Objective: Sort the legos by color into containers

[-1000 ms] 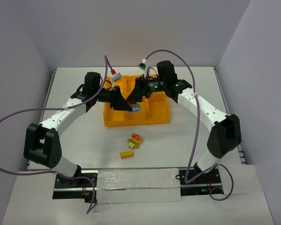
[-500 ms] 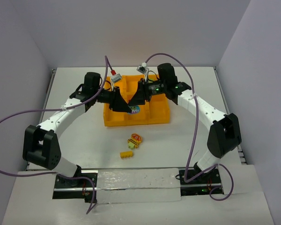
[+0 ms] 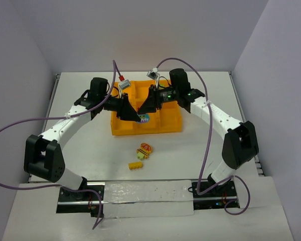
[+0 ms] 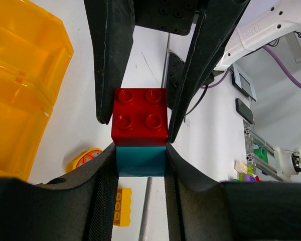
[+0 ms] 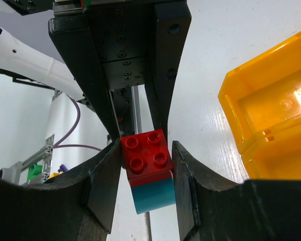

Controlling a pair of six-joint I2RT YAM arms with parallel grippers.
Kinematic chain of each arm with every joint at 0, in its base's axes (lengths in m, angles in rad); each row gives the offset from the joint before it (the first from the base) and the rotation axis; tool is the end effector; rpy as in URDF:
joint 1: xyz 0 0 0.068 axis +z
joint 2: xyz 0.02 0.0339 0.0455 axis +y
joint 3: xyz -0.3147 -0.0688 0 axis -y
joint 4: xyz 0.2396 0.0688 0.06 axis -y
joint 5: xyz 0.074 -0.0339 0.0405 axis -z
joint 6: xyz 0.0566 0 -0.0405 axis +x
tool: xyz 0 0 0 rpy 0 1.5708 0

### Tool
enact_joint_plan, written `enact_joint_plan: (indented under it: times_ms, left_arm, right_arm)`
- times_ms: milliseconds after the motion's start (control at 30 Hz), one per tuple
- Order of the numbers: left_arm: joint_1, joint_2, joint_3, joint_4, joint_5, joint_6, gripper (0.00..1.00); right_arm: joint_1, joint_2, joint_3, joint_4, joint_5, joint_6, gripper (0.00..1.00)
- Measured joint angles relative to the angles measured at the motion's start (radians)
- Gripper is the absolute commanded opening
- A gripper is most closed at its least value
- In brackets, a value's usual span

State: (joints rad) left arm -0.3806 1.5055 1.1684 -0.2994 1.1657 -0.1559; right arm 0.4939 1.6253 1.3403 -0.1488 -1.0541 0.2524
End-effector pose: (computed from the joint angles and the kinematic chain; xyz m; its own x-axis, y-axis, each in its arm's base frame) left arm 0.2804 -0.1682 0.3477 -0.6744 0.2039 -0.7096 0.7368 0.1245 -0.6645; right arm 0.3081 0.2218 0.3751 -0.5903 -0.1777 -0.7874 -0.8070 0.1088 0.5805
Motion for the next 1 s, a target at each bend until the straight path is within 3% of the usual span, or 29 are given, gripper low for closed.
enact_joint_plan:
  times_ms: [33,67,167,533,733,900,1000]
  left_arm:
    - [0.000,0.000,0.002,-0.004,-0.001,0.001,0.72]
    - [0.000,0.000,0.004,-0.005,-0.008,0.000,0.82]
    - [0.005,0.000,0.018,-0.001,-0.017,-0.009,0.97]
    - [0.015,0.000,0.019,0.042,-0.028,-0.042,0.99]
    - [0.028,0.000,-0.054,0.179,-0.013,-0.138,0.99]
    - [0.029,0.000,-0.186,0.461,0.018,-0.349,0.97]
    - [0.029,0.007,-0.280,0.753,0.031,-0.571,0.96]
  right_arm:
    - [-0.001,0.000,-0.002,0.005,-0.002,0.003,0.00]
    - [-0.001,0.000,-0.004,0.006,-0.003,0.008,0.00]
    - [-0.001,0.000,-0.011,0.008,0.000,0.023,0.00]
    - [-0.011,-0.023,-0.081,0.138,0.075,0.190,0.00]
    - [-0.043,-0.068,-0.113,0.205,0.104,0.263,0.00]
    - [-0.063,-0.082,-0.128,0.262,0.118,0.314,0.00]
    - [-0.067,-0.082,-0.135,0.283,0.122,0.338,0.00]
